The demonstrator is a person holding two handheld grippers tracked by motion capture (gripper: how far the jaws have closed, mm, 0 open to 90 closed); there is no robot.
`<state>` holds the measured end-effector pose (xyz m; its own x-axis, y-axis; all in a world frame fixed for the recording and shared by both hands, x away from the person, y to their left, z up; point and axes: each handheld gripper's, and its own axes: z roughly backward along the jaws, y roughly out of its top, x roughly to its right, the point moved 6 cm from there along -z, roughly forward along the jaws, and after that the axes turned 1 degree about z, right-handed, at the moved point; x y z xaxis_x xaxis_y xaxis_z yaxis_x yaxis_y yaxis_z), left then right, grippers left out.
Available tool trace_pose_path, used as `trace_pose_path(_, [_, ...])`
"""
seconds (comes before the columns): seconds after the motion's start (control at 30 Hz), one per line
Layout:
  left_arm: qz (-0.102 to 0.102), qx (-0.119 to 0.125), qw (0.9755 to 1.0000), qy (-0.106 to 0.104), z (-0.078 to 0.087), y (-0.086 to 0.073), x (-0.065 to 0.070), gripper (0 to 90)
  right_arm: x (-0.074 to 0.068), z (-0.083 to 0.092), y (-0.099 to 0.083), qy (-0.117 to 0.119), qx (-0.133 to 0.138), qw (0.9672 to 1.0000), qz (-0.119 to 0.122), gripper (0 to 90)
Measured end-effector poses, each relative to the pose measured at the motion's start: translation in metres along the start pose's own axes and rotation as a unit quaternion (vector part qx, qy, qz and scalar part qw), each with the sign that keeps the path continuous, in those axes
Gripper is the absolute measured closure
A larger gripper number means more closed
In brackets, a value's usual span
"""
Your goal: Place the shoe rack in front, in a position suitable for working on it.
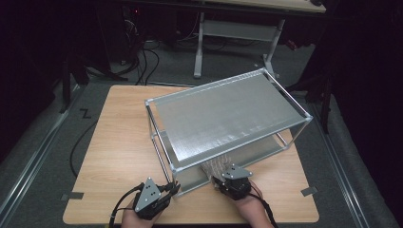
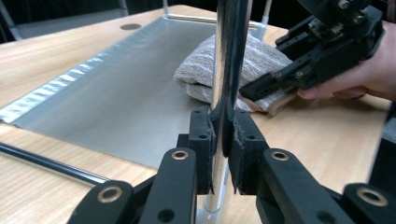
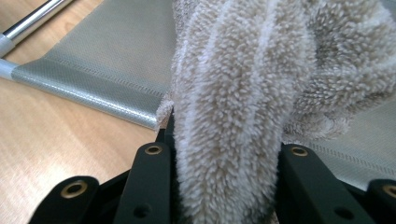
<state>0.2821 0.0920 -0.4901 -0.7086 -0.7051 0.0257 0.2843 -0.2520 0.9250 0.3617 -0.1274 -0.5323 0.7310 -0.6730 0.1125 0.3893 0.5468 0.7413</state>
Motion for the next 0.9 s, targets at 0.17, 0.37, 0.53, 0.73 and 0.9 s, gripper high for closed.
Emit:
trace_pose_path(0.17, [0.007,0.013,0.9998,-0.010,0.009,-0.007,0.008,79.6,-0.005,0.006,-0.003,0.015,0.005,0.9999,0.003,66.5])
trace_pose_path(0.37, [0.016,0.043,0.9989,-0.011,0.006,0.002,0.005,65.5,-0.018,0.011,0.014,0.017,0.045,0.9988,0.004,60.8])
trace_pose_path(0.53, [0.011,0.057,0.9982,-0.014,0.003,0.019,0.000,56.7,-0.032,-0.009,0.034,0.033,0.042,0.9986,0.003,55.2])
trace_pose_path(0.73, [0.008,0.062,0.9978,-0.020,0.002,0.020,-0.002,54.5,-0.044,-0.020,0.037,0.046,0.044,0.9980,0.001,27.3])
trace_pose_path(0.9, [0.007,0.049,0.9985,-0.021,-0.001,0.008,0.002,55.2,-0.042,0.010,0.041,0.032,0.089,0.9955,-0.012,28.2])
